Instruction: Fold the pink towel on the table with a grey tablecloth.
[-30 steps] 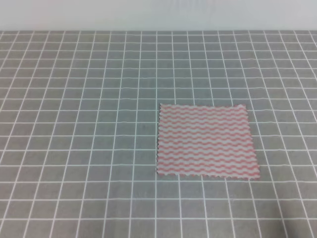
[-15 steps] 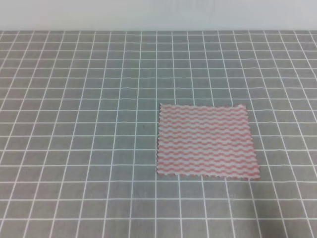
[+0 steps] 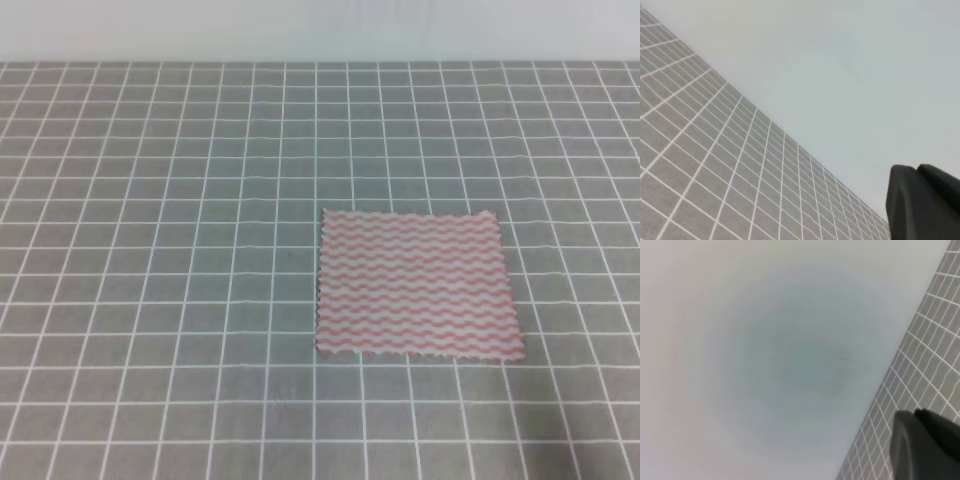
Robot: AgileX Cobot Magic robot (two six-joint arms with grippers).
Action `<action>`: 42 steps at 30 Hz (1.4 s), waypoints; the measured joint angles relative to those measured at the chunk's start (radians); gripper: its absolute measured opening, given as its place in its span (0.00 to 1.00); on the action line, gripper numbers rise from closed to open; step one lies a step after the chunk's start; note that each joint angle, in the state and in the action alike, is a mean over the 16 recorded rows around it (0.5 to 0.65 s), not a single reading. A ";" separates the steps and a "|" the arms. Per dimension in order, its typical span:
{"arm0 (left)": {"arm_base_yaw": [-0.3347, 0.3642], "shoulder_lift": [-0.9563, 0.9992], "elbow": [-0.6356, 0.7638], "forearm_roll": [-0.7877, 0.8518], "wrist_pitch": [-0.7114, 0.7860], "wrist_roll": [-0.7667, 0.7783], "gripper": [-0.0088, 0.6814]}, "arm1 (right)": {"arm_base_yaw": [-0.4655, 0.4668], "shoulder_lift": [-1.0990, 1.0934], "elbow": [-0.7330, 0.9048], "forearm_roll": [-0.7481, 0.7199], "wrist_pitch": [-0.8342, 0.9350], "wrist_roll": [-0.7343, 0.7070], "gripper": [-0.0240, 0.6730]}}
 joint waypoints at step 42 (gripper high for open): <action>-0.003 0.754 -0.524 -0.144 0.342 0.771 0.01 | 0.021 0.950 -0.567 -0.480 0.527 -0.603 0.01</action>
